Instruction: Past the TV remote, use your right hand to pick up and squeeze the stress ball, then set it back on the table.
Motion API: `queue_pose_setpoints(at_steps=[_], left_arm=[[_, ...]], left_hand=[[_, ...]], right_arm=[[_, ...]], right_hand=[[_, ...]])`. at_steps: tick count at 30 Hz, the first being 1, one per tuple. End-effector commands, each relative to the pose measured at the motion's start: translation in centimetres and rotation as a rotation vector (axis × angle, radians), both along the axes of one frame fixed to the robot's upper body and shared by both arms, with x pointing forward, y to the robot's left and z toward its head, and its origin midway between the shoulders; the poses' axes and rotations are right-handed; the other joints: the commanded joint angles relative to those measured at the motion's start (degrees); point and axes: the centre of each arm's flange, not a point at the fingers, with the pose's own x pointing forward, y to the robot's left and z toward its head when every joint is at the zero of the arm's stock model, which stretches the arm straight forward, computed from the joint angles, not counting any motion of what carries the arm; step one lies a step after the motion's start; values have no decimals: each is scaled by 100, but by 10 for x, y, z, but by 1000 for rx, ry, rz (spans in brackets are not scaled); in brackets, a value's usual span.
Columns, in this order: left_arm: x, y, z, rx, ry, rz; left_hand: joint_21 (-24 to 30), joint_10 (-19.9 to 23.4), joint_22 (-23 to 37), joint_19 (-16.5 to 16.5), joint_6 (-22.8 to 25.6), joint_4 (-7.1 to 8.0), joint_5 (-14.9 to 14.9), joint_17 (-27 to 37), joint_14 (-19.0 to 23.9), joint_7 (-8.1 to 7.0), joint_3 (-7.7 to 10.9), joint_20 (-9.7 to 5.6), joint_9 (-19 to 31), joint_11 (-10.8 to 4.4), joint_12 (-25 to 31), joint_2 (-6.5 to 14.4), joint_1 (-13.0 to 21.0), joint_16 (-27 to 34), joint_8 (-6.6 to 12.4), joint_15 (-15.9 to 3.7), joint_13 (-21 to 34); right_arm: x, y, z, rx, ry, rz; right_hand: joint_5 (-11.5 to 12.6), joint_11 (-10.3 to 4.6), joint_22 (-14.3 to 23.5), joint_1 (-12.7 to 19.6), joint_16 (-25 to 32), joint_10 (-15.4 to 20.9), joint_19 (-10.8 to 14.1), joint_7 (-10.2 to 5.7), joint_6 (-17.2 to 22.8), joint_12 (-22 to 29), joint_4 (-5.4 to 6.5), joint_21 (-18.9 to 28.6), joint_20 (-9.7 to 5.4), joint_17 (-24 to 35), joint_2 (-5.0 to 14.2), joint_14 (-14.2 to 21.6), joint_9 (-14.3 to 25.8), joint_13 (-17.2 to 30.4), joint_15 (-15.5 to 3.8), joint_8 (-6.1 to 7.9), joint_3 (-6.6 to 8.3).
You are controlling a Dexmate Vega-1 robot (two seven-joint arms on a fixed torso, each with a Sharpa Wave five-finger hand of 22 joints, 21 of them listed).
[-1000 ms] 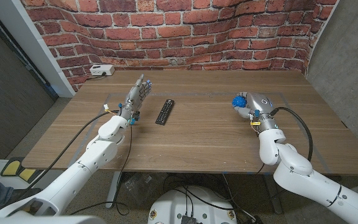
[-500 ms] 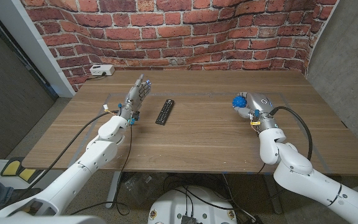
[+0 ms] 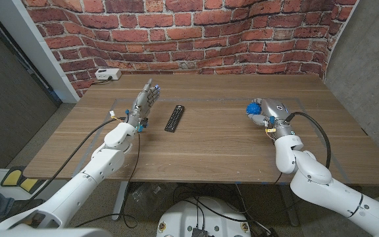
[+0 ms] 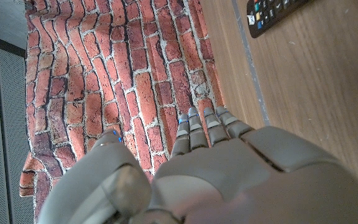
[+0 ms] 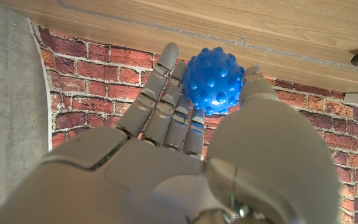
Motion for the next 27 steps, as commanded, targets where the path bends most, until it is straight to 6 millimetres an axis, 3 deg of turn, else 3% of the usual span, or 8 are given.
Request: queue_pose_setpoints(at_steps=[1,27], left_arm=[[0,-1,-1,9,5,2],[2,-2,3,13,2,1]], left_hand=[[-13,33,15,24,38,-9,-28,24,62,9,-10,58,22,14,9,38,10,-34,-3,3,29],[-14,44,15,26,47,-14,-45,24,63,17,-21,62,23,14,7,54,27,-39,-7,5,30]], right_arm=[[6,-1,-1,2,57,-1],[30,-6,3,49,201,10]], right_hand=[[36,7,7,-49,34,-42,-33,16,-4,30,7,-17,-602,12,6,-19,1,-2,-204,27,-9],[51,10,11,-88,44,-17,-83,26,27,82,-5,-84,-559,8,68,-134,-7,-6,-144,70,6]])
